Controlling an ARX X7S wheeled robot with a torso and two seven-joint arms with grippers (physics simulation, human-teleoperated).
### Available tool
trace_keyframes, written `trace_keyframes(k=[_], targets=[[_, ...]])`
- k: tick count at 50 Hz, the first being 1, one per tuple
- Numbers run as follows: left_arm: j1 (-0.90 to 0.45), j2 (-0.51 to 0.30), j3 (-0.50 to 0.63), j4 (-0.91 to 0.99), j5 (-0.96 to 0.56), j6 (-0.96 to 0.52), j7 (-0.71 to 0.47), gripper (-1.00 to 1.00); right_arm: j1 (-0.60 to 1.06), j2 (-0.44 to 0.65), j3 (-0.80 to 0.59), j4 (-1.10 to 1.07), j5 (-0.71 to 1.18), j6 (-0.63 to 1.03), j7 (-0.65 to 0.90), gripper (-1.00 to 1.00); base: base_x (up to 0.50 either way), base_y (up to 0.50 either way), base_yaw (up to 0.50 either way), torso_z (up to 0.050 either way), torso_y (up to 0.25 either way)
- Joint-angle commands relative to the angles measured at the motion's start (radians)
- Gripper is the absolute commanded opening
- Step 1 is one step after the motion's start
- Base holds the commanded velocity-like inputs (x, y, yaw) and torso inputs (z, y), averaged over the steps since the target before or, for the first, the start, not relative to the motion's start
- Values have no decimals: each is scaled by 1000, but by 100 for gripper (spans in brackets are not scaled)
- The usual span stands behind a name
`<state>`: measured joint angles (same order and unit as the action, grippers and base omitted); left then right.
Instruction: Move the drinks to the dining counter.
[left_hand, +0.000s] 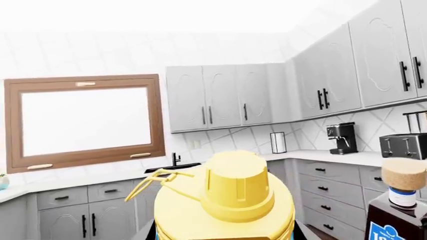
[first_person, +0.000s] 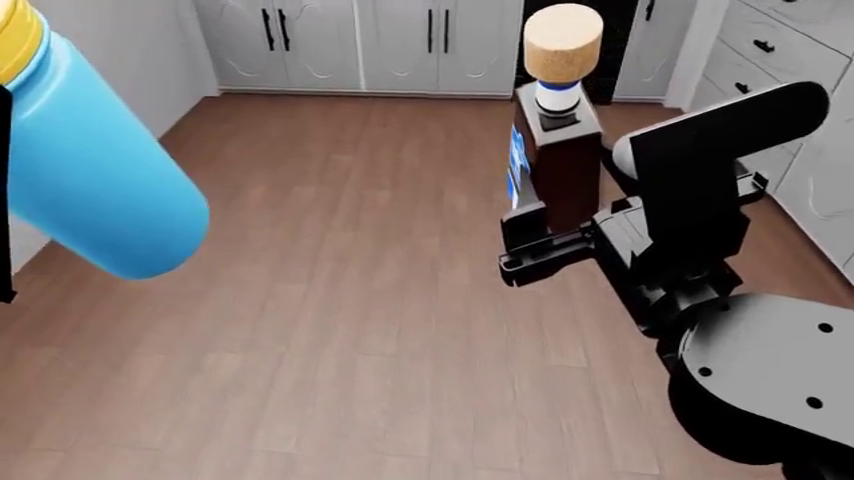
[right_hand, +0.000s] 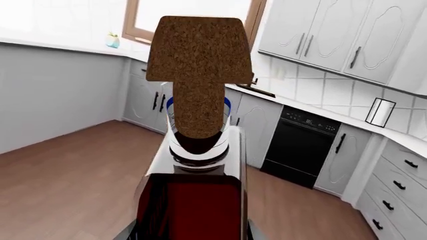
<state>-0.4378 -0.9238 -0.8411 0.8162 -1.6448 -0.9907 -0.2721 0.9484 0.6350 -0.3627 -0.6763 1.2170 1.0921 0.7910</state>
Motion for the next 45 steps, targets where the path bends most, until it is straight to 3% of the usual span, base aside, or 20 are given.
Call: trace_keyframes(k=[1,31,45], targets=[[16,-6,-64,1,-51,4,-34,-100,33,-3,27,-14,-39,25,10,-100,-508,131,0,0,0],[18,-20,-73,-1,-67,13,-42,-100,51,-1,6,-15,-43,30,22,-100,-509,134,0,1,3],[14,-24,-61,-1,-61,17,-42,-100,57,2,4,-13,-36,30,29,-100,-499,-36,0,0,2]])
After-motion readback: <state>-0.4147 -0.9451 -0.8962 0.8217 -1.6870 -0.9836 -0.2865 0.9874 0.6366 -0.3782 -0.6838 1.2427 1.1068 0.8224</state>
